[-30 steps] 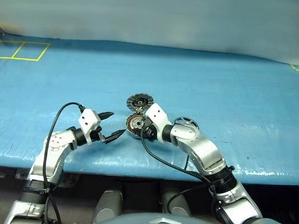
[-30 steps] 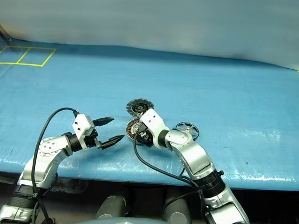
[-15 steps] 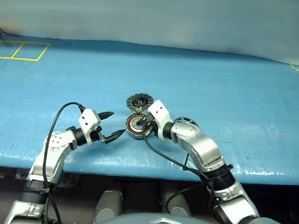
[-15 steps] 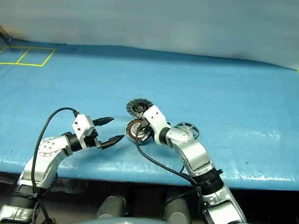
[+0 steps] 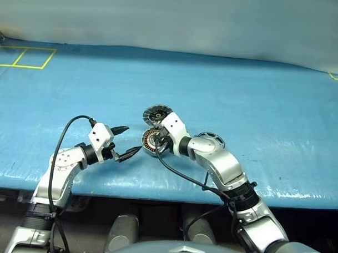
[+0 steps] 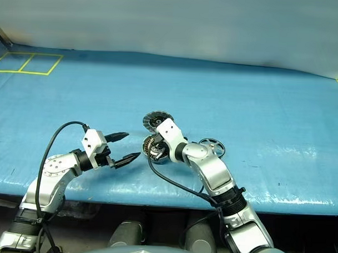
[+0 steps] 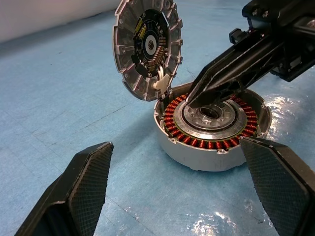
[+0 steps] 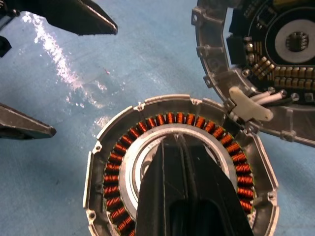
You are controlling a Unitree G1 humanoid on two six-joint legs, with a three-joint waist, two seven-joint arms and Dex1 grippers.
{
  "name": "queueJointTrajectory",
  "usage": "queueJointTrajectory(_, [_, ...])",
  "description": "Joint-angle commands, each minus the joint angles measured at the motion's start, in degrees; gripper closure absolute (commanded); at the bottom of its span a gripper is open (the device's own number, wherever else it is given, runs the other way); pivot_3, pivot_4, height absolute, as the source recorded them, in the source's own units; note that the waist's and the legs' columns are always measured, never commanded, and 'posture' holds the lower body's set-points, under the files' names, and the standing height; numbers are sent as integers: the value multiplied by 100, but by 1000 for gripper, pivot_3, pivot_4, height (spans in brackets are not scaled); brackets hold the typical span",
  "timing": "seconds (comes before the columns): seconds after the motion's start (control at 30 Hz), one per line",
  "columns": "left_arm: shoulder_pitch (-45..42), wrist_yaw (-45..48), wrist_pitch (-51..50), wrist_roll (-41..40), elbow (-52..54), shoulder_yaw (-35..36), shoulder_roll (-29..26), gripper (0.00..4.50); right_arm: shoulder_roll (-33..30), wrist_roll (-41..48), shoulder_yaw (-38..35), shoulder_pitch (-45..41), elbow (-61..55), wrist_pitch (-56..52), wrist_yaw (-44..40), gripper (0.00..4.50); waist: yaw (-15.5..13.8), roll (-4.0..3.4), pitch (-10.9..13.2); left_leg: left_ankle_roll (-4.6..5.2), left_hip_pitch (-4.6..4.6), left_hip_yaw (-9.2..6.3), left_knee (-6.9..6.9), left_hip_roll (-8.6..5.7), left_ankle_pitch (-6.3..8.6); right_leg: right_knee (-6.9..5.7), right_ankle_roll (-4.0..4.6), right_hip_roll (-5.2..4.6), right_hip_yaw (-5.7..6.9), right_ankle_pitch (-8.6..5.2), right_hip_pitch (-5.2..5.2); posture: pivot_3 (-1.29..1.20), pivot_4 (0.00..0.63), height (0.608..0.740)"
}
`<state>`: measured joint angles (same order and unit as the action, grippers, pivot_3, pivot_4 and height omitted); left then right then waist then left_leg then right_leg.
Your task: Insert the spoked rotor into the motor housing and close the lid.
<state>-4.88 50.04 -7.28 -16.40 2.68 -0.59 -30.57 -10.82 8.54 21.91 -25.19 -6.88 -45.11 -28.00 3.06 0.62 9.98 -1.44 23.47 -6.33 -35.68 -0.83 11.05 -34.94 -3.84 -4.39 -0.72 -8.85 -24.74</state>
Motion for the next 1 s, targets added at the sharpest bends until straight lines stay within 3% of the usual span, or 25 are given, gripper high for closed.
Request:
queueJointTrajectory(0.03, [-1,14,42,-60,156,99,-51,0,-2,-46,-15,90,60,53,14,4471,1,0,0,0,-1,0,0,0,0,0,0,0,0,0,0,0,150,740])
queueJointTrajectory(1.0, [6,-3,40,-73,156,118,-47,0,-196,-740,438,531,383,-3,263,4471,1,12,-101,-6,-42,12,0,14,4,1,2,-1,0,-3,29,0,150,740])
